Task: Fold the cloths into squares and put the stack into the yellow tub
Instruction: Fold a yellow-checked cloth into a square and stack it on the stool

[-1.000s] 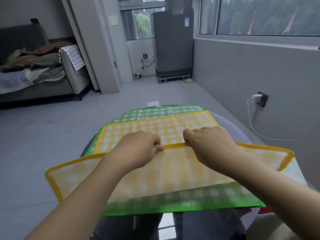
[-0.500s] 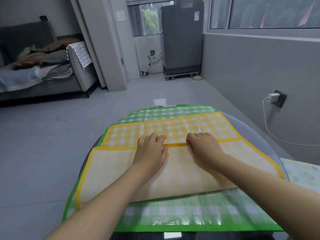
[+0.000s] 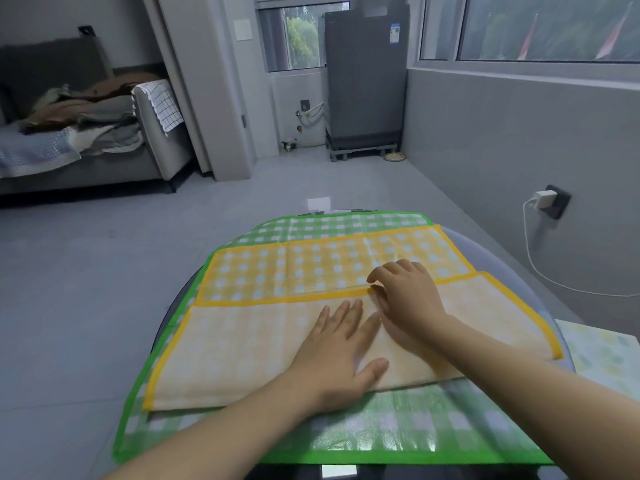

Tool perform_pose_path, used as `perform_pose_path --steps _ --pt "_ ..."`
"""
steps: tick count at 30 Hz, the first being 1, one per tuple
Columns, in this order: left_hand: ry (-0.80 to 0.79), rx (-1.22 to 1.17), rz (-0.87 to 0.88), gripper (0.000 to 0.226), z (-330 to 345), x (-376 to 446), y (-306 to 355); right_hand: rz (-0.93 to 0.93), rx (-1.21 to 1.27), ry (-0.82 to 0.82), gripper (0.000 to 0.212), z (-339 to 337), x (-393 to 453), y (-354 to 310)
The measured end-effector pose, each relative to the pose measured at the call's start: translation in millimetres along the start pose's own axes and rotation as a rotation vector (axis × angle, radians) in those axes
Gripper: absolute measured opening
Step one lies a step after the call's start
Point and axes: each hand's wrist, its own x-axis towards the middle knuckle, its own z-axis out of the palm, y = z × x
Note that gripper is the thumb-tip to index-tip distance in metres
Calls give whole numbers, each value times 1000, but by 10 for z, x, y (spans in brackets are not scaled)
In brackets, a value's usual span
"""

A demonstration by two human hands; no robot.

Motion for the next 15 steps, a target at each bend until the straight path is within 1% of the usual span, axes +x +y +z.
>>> perform_pose_path --steps 4,5,7,10,11,12,15 --pt "0 -26 -31 84 58 24 -46 -45 22 -67 13 -41 -134 -114" --pt "1 -26 -34 85 70 29 -54 -47 20 -101 17 -47 -189 -143" --pt "2 -26 -47 83 80 38 -58 -26 21 -193 36 -39 -319 -152" --pt "-2 -31 -66 77 85 49 -58 9 64 -334 78 -63 -489 -114" --pt "-2 -26 -67 79 90 52 -62 19 76 -371 86 -79 -520 -85" --pt "-1 -19 -65 80 91 54 -63 26 78 -409 89 -109 -544 -53" --pt "-11 -12 -67 74 92 53 -68 24 38 -502 90 -224 -614 94"
